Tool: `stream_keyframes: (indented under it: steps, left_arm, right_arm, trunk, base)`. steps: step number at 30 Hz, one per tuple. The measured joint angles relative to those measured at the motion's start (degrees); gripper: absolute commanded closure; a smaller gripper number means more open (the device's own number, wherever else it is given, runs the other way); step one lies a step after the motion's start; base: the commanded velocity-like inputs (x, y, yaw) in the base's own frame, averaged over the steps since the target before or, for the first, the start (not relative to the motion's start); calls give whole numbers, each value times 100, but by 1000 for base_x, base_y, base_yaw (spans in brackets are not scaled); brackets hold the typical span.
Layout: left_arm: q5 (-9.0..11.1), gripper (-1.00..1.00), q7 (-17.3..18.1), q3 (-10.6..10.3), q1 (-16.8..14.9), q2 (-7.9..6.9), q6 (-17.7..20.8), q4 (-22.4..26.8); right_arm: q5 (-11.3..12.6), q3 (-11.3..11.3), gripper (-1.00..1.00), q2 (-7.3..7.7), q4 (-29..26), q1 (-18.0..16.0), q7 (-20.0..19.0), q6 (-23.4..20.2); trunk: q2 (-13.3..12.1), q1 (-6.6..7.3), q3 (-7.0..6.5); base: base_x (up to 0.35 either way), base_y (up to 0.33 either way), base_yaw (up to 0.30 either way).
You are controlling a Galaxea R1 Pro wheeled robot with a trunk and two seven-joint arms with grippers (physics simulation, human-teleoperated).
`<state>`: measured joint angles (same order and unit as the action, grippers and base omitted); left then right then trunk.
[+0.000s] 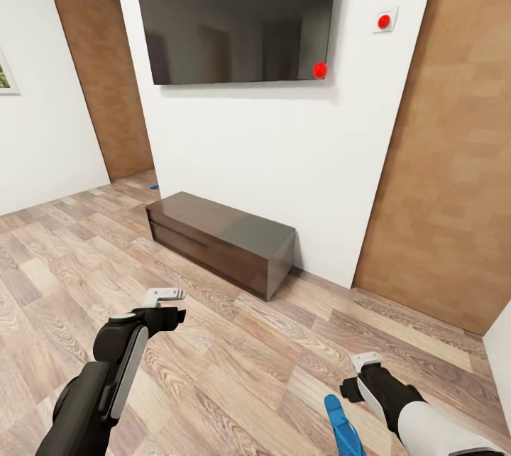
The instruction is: In the bedroom, move the book from the bed onto either nightstand, and place the two sandals side by side next to the bed.
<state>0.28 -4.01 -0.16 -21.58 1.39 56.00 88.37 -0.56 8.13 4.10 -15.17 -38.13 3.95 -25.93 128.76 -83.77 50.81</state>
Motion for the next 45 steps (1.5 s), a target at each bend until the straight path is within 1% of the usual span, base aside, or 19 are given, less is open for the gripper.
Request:
stream_keyframes:
  steps: [17,20,26,28,30,36,39,41,45]
  left_arm:
    - [14,-100,5,0,0,0,-1,-9]
    - [15,-100,5,0,1,0,0,-9]
    - [16,-100,5,0,0,0,0,-9]
    - [16,-100,5,0,0,0,0,-9]
    - [16,-100,5,0,1,0,0,-9]
    - [16,-100,5,0,0,0,0,-9]
    - [16,-100,5,0,1,0,0,-9]
    - [16,-100,5,0,0,0,0,-9]
    - [16,-100,5,0,0,0,0,-9]
  right_arm:
    - [-5,7,-100,9,-9,0,22,26]
    - [-6,8,-100,20,-9,0,-48,93]
    - [-26,6,-100,151,-8,-2,-470,422]
    - [-28,5,-100,192,-8,-1,-527,475]
    - [-30,1,-100,291,-8,-1,-602,551]
    - [-17,0,-100,327,-8,0,-622,595]
    - [-15,1,-100,330,-8,0,-625,725]
    - [-9,2,-100,331,-8,0,-626,886]
    - [-7,8,-100,331,-8,0,-632,948]
  trunk:
    - [682,-374,460]
    - [802,-439,541]
    - [1043,-571,703]
    - [1123,-615,757]
    - [1203,-659,812]
    - [1444,-791,974]
    - [1449,-799,1067]
    - [1452,-805,1130]
    - [1457,-815,1255]
  base:
    - [0,0,0]
    - [0,0,0]
    - [0,0,0]
    - [0,0,0]
    - [0,0,0]
    - [0,0,0]
    - [0,0,0]
    - [0,0,0]
    - [0,0,0]
